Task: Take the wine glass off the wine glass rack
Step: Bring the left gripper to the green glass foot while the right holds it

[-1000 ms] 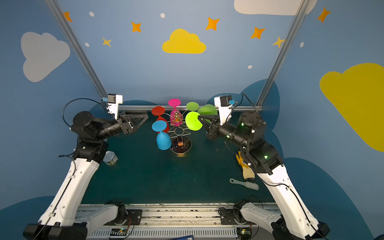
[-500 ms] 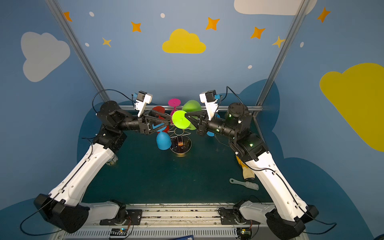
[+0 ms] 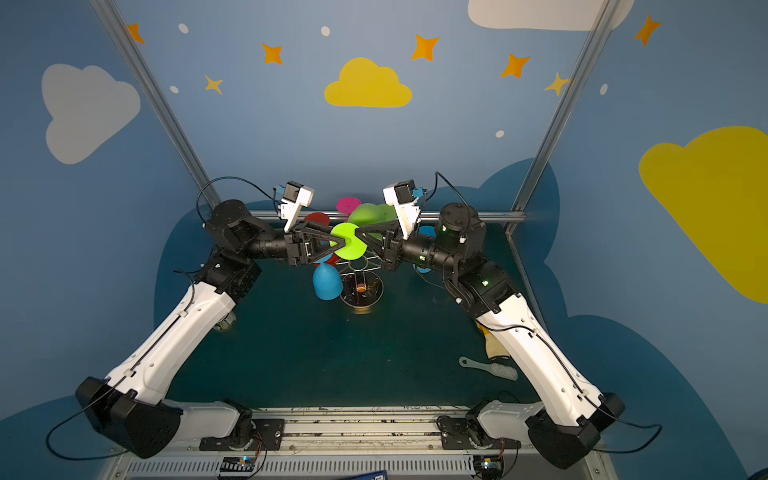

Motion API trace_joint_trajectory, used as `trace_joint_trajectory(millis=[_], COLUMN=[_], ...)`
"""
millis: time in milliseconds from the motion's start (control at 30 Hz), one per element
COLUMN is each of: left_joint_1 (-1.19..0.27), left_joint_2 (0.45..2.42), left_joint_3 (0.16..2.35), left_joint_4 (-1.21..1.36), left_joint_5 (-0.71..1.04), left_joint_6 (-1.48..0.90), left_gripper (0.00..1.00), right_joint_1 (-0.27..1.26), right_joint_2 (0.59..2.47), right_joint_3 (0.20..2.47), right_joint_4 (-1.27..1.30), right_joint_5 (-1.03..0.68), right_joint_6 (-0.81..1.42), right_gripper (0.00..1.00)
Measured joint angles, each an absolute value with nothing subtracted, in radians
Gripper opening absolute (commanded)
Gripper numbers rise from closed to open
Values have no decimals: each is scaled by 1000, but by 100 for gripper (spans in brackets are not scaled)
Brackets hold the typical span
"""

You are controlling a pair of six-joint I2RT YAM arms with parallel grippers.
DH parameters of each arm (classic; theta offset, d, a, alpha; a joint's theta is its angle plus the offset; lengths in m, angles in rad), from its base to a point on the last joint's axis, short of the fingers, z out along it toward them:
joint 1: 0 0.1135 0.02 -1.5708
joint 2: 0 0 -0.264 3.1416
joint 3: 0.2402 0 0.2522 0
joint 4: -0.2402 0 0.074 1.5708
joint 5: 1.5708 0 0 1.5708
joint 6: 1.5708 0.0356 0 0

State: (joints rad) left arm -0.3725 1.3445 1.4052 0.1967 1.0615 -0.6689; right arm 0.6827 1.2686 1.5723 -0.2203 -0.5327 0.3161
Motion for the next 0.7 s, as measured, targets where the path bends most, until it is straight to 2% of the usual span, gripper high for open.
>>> trace_joint_trajectory(millis=[200,300,333,367,467,567,700], left_joint_1=[-374,-373,-373,-373,-368,-350,-323], left_joint_2=[1345,1344,1344,1344,1344,1345,1354], left_joint_3=[1406,1405,1405,1405,1407,1417,1438], left_joint_4=[208,224,227,230,234,240,287], left_joint_5=[1061,1066,1068,1069,1069,1069,1073], left_joint_6=[-688,-700,-705,-712,-751,-809,-911], left_gripper=[5,4,4,4,4,4,4], right_joint_1=[689,689,689,689,689,689,674], right_joint_2=[1270,1271,1271,1270,1260,1202,1085], right_joint_3=[1572,1572,1572,1572,1565,1508,1401], right_joint_4=[-212,-208,-206,-206,-209,-208,-200], right_joint_5=[-532,-525,-525,-525,-511,-459,-346], right_joint_6=[319,327,328,329,313,274,176], right_gripper=[0,1,11,28,63,75,83])
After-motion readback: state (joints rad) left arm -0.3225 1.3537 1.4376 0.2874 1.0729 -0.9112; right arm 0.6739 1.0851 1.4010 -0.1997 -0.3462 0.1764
